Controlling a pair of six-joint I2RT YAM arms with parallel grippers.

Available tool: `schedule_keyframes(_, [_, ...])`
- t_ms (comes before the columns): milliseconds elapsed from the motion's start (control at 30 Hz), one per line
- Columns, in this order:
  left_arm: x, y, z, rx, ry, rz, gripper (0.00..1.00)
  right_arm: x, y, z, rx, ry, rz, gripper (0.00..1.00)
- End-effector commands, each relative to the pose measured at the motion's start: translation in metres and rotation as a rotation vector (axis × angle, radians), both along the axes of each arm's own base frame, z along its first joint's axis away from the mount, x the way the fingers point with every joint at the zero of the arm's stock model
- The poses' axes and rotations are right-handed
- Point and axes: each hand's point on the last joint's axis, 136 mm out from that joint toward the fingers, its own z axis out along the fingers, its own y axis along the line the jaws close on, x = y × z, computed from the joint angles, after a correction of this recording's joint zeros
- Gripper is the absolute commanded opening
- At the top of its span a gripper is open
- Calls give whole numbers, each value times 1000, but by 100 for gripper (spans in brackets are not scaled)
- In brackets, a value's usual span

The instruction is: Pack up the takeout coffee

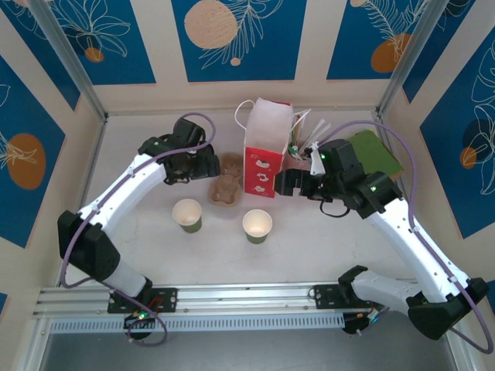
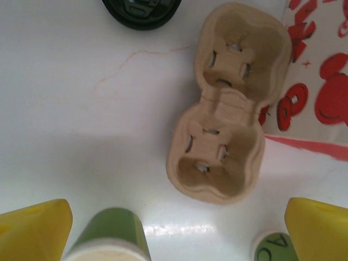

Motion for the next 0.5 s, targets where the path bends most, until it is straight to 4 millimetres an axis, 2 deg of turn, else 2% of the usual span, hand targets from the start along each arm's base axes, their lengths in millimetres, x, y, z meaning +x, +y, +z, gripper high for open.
schedule_keyframes(0, [25,0,3,-28,-36,-37,95,5,6,8,4,-15,-63,99])
schedule_keyframes(200, [54,19,-15,20,-1,2,80,4,22,3,-42,2,-50,99])
schedule_keyframes(367, [78,33,-40,45,22,34,63,8,28,2,-65,6,-35,99])
schedule_keyframes(467, [92,37,-55,61,39,37,56,9,29,1,-73,14,-22,99])
